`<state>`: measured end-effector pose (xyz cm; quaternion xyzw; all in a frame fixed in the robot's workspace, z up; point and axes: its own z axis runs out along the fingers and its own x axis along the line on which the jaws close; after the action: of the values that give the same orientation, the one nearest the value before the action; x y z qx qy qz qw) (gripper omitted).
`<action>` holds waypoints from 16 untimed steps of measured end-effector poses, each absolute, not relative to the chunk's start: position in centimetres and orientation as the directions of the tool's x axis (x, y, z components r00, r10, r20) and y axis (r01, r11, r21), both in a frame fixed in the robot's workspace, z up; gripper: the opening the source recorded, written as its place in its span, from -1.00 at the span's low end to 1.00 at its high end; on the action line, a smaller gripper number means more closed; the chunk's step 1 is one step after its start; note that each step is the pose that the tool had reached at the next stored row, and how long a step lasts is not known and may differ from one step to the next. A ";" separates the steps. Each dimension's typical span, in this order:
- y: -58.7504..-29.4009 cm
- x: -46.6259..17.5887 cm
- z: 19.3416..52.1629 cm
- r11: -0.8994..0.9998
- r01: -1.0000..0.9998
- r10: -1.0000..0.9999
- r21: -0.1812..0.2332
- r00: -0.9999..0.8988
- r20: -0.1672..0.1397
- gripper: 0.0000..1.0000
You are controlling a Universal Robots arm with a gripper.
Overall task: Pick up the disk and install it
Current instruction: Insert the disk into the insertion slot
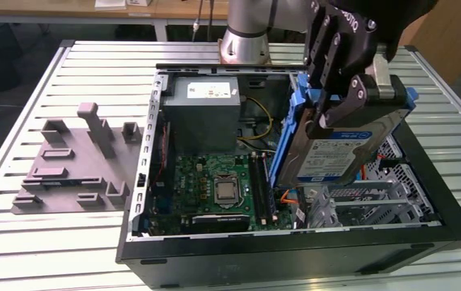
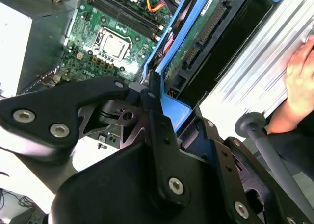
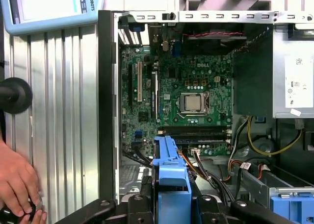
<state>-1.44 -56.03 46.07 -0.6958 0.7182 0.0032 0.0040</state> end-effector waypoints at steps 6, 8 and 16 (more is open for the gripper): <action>-56.1 0.1 45.9 0.032 -0.999 -0.999 0.000 -0.032 -0.010 -0.27; -56.1 0.1 45.9 0.032 -0.999 -0.999 0.000 -0.032 -0.010 -0.27; -56.2 0.7 45.9 0.032 -0.999 -0.999 0.000 -0.032 -0.010 -0.27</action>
<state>0.74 -56.16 45.87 -0.6958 0.7182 0.0035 0.0036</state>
